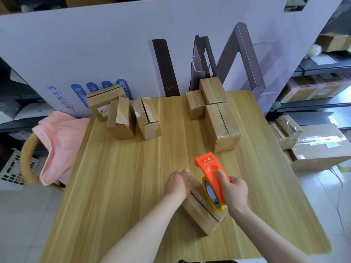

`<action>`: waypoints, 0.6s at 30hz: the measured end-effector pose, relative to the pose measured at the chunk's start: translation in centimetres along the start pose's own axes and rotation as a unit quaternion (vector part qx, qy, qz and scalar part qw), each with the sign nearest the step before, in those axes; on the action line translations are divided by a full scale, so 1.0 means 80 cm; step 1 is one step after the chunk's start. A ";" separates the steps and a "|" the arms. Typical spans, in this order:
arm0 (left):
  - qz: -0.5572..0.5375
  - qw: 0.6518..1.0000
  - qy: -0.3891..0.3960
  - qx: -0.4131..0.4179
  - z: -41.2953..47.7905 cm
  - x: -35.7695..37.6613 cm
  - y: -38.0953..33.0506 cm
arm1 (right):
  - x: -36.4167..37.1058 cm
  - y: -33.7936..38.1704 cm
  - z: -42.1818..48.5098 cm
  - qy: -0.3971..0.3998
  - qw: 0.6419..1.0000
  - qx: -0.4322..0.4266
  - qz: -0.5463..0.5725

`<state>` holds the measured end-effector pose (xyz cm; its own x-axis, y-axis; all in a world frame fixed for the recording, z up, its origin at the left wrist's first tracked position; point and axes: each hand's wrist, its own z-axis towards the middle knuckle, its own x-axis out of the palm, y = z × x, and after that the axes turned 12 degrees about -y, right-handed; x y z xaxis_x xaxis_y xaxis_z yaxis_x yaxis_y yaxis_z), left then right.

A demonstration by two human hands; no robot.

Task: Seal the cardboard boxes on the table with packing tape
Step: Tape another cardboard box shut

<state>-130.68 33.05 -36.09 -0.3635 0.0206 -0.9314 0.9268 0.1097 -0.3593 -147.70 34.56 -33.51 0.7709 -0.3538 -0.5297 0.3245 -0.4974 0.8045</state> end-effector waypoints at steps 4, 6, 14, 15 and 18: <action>0.065 0.991 0.116 -0.002 0.028 -0.016 -0.010 | 0.001 0.000 -0.005 -0.003 1.000 -0.008 0.003; 0.081 0.987 0.140 0.016 0.035 -0.020 -0.013 | 0.001 0.000 -0.006 -0.003 1.000 -0.006 0.003; -0.058 0.995 0.050 -0.070 0.013 -0.006 0.012 | 0.000 -0.005 -0.007 -0.015 1.000 -0.024 0.011; -0.094 0.992 -0.020 -0.081 -0.002 0.000 0.023 | -0.001 -0.006 -0.007 -0.015 1.000 -0.023 0.014; -0.146 0.977 -0.099 -0.118 -0.038 0.018 0.052 | -0.001 -0.006 -0.004 -0.018 1.000 -0.015 0.021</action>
<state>-127.61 36.53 -38.76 -0.5625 -0.2369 -0.7921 0.7293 0.3092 -0.6103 -147.76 35.07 -33.77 0.7646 -0.4022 -0.5036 0.3089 -0.4571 0.8340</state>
